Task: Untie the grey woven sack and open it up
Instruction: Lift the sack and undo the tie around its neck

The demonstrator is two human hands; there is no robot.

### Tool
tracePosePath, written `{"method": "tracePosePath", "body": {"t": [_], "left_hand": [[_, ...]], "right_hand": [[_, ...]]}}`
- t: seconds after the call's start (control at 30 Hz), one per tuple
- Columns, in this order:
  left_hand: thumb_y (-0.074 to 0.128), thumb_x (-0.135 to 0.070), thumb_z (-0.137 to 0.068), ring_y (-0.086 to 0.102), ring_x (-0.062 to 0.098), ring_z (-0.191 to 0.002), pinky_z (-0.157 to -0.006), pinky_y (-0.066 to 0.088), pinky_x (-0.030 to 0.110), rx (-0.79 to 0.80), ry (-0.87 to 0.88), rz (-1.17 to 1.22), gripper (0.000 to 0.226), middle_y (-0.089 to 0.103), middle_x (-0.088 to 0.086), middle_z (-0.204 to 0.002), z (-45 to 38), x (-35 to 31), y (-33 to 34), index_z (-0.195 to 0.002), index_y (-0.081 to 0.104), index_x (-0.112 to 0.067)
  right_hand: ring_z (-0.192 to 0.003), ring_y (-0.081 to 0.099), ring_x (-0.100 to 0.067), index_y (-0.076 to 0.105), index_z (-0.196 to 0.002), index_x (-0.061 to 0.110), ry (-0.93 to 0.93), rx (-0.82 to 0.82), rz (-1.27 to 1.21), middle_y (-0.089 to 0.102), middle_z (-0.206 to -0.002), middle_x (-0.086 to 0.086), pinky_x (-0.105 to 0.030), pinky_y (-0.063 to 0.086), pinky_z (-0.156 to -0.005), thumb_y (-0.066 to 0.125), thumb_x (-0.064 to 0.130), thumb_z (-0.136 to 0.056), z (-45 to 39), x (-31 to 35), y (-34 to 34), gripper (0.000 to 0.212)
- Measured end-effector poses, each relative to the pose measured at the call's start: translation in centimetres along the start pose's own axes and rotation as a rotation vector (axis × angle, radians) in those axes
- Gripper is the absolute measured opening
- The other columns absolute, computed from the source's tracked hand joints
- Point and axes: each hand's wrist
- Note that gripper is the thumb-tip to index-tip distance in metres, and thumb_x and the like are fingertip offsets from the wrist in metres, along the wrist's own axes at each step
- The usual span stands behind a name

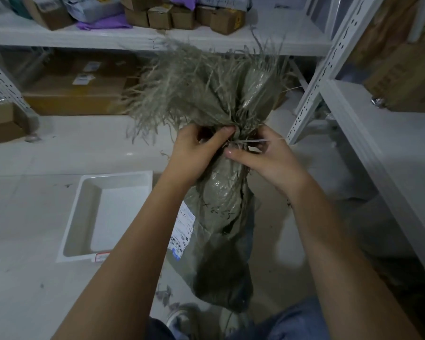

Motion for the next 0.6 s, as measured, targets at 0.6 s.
{"method": "tracePosePath", "body": {"t": [0.6], "left_hand": [[0.067, -0.033, -0.083, 0.039, -0.003, -0.041, -0.04, 0.032, 0.005, -0.296, -0.142, 0.147, 0.041, 0.033, -0.006, -0.057, -0.07, 0.01, 1.0, -0.064, 0.033, -0.019]], "right_hand": [[-0.098, 0.067, -0.022, 0.059, -0.1, 0.017, 0.097, 0.012, -0.108, 0.07, -0.1, -0.007, -0.034, 0.051, -0.092, 0.074, -0.005, -0.072, -0.3, 0.08, -0.12, 0.039]]}}
Point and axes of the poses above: each hand's wrist, its own z-axis away from the middle knuckle, its own y-axis out of the palm, x = y × z
